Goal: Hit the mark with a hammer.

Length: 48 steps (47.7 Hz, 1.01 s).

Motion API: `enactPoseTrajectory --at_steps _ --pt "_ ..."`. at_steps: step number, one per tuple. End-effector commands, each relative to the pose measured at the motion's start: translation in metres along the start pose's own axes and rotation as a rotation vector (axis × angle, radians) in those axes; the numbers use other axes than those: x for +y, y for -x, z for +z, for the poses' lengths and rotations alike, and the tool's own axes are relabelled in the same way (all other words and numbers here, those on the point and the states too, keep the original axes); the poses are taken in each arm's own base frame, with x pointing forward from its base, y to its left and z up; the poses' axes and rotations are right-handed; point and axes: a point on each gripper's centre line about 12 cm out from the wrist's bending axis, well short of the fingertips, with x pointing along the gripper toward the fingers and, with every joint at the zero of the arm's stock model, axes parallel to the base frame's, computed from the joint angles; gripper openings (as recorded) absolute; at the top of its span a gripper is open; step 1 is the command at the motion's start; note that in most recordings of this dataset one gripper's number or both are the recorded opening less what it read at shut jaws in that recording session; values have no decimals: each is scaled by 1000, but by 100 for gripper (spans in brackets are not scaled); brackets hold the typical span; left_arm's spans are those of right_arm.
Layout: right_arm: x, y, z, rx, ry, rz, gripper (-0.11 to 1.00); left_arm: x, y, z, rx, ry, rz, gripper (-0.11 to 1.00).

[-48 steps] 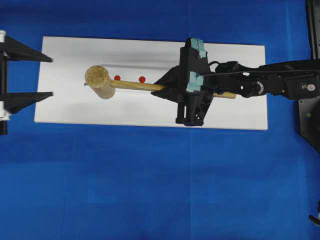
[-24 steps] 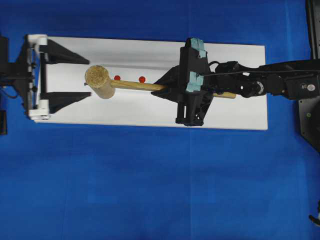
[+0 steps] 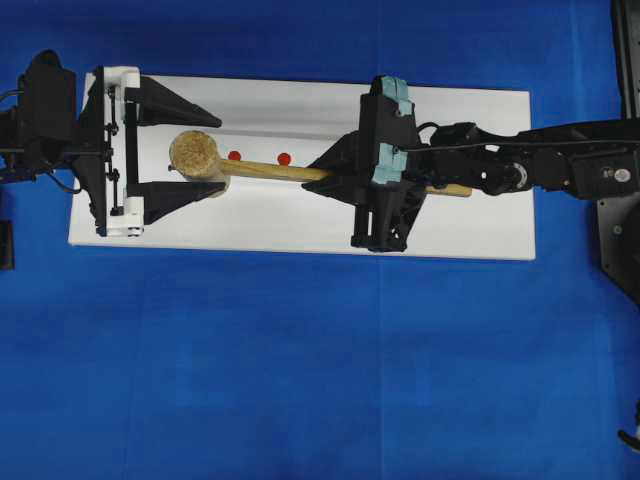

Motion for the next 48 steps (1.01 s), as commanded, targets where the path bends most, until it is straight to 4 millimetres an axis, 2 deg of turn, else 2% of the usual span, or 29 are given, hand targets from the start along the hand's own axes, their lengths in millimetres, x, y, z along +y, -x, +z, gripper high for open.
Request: enactPoseTrajectory --at_steps 1,8,11,15,16,48 --pt "3 4 20 -59 2 2 2 1 -2 9 -25 1 3 93" --pt "3 6 21 -64 1 3 2 1 -2 9 -18 -4 3 84" --pt "3 7 23 -70 2 1 2 1 -2 7 -3 -10 3 71" --pt "2 8 24 -79 4 -2 2 1 -2 5 11 -25 0 47" --pt "2 8 25 -81 2 -2 2 1 -2 5 11 -25 0 46" --pt "3 11 24 -78 2 3 2 1 1 8 2 -34 0 47"
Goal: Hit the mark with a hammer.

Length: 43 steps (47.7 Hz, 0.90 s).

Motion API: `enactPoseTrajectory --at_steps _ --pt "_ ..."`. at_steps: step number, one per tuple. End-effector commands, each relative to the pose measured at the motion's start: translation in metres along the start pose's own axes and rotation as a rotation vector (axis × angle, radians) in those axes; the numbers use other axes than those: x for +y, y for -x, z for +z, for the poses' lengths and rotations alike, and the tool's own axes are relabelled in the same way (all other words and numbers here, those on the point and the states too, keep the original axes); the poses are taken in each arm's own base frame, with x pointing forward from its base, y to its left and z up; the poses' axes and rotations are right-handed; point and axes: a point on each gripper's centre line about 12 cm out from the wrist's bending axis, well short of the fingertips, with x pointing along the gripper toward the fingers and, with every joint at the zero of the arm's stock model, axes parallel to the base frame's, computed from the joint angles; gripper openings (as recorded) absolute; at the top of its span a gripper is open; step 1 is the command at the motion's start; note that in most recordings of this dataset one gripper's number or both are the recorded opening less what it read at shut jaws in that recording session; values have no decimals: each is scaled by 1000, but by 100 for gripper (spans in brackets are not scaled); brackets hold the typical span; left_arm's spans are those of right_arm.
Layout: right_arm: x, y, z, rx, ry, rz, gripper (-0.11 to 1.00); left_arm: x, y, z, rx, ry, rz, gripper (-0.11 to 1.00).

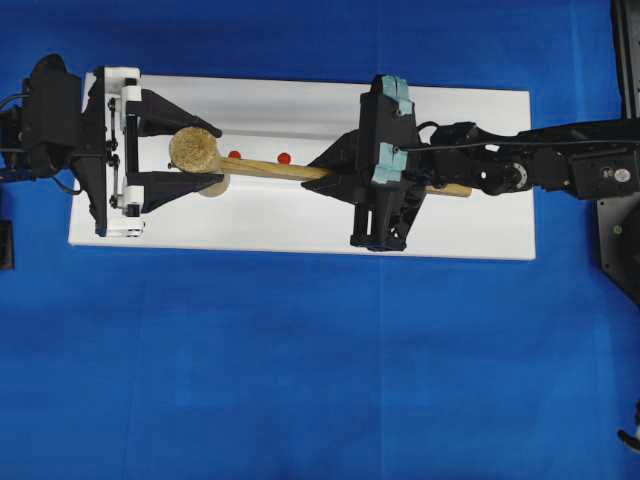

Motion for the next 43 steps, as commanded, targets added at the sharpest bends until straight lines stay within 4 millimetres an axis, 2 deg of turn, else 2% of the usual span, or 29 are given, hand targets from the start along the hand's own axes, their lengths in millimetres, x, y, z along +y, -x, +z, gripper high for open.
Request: enactPoseTrajectory --at_steps 1,7,10,14,21,24,26,33,43 --pt "3 11 24 -70 -1 10 2 1 0 11 -35 4 4 47" --pt "4 11 22 -65 -1 12 3 1 1 11 -34 9 4 47" --pt "3 11 22 -63 -3 12 12 1 1 10 -27 11 3 47" --pt "4 12 22 -67 -4 10 32 2 0 10 -20 16 5 47" --pt "6 15 22 -84 11 6 77 2 0 11 0 50 4 47" --pt "9 16 21 -93 23 6 91 2 -1 11 9 77 7 47" --pt "10 17 22 -101 27 6 93 3 -1 11 14 100 10 47" --pt "17 20 24 -112 44 20 89 4 -2 11 45 242 16 47" --pt "21 20 25 -117 66 25 89 4 1 7 117 620 45 47"
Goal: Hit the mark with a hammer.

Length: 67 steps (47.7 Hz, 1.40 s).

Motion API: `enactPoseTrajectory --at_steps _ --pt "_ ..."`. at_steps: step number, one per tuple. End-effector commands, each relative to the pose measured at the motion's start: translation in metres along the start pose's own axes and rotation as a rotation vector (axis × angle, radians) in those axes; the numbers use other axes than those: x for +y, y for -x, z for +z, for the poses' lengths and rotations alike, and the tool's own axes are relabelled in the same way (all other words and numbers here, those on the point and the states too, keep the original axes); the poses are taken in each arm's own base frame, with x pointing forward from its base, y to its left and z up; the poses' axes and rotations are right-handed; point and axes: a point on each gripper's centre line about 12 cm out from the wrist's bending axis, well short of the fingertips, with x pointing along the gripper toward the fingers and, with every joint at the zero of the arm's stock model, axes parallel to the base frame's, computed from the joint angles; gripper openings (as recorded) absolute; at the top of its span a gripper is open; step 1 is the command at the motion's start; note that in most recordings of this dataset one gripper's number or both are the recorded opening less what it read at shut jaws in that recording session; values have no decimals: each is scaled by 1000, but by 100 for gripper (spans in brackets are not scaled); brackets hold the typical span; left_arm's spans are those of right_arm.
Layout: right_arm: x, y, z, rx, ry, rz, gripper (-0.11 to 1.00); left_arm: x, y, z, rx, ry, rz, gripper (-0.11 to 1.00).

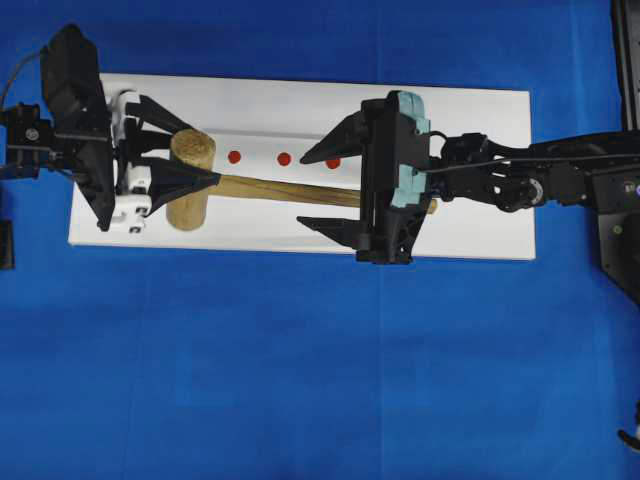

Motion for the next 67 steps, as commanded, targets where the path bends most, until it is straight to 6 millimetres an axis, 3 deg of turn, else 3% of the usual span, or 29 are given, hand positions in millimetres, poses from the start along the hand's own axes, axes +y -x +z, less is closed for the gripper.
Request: enactPoseTrajectory --at_steps 1,10,22,35,46,54,57,67 --pt "1 7 15 -50 12 0 89 -6 4 15 -30 133 -15 47" --pt "1 6 17 -63 58 -12 89 -7 8 13 -25 410 -21 47" --pt "3 1 14 -53 114 -10 89 -7 19 13 -37 650 -44 47" --pt "3 -5 7 -31 149 -13 89 -7 30 10 -46 698 -58 47" --pt "1 -20 -10 16 164 -28 88 -12 28 8 -29 711 -69 47" --pt "-1 -21 -13 20 168 -33 85 -14 27 3 6 715 -54 47" --pt "0 -21 -12 21 171 -29 78 -14 27 1 18 713 -48 47" --pt "1 -21 -14 37 171 -16 20 -18 27 2 24 701 -58 47"
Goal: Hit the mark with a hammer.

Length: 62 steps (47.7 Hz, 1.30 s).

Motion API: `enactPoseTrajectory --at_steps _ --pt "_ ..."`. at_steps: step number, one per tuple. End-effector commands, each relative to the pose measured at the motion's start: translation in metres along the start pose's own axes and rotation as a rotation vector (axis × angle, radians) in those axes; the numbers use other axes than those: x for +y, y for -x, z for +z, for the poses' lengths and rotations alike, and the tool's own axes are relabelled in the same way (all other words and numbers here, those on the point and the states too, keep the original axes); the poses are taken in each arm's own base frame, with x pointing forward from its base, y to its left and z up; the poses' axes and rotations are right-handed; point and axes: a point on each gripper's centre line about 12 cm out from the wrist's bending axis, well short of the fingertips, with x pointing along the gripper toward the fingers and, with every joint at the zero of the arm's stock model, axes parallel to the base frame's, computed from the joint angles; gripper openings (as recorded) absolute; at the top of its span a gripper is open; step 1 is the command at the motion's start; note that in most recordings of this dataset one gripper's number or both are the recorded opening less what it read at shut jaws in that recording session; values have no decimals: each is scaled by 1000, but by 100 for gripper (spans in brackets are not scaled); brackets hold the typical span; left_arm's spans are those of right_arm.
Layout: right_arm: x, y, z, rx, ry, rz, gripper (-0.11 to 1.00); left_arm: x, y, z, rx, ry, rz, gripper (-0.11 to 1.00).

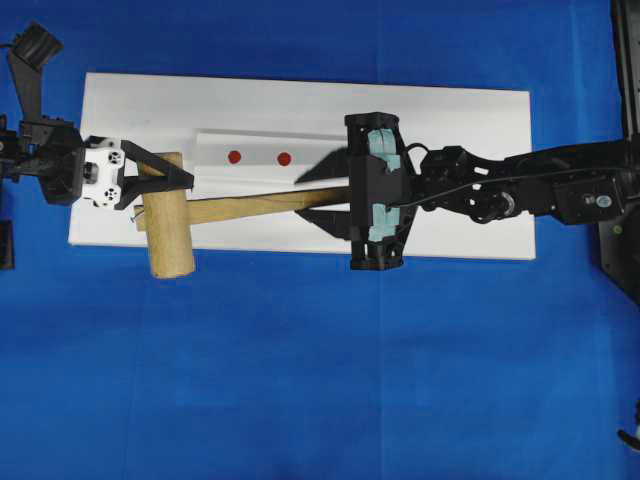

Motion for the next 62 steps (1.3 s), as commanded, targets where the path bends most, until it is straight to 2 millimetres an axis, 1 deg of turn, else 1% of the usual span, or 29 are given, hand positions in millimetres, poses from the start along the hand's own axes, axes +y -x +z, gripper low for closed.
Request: enactPoseTrajectory --at_steps 1,3,4,20,35,49,50,51,54,57,59,62 --pt "0 2 13 -29 1 6 15 -14 0 4 -10 -8 -42 47" --pt "0 2 12 -26 -1 8 8 -14 0 4 -11 -11 -44 47" --pt "1 2 12 -25 1 11 8 -14 0 4 -11 -13 -44 47" --pt "0 2 12 -27 -1 7 8 -13 -1 4 -11 -13 -35 47" --pt "1 3 12 -24 -8 12 8 -14 -13 9 -16 -7 -5 47" --pt "2 4 11 -23 -8 14 8 -11 -13 8 -3 -11 23 48" --pt "2 4 11 -23 -8 14 8 -10 -13 8 -4 -11 25 49" --pt "2 4 11 -24 -8 13 8 -11 -13 8 -3 -13 23 53" --pt "2 5 11 -24 -9 14 8 -11 -13 8 -4 -14 21 72" --pt "1 6 11 -25 -17 13 8 -9 -12 8 -3 -16 24 86" --pt "1 7 11 -26 -23 13 8 -9 -11 7 -1 -17 27 90" --pt "1 11 10 -26 -33 12 8 -9 -10 7 -1 -16 28 88"
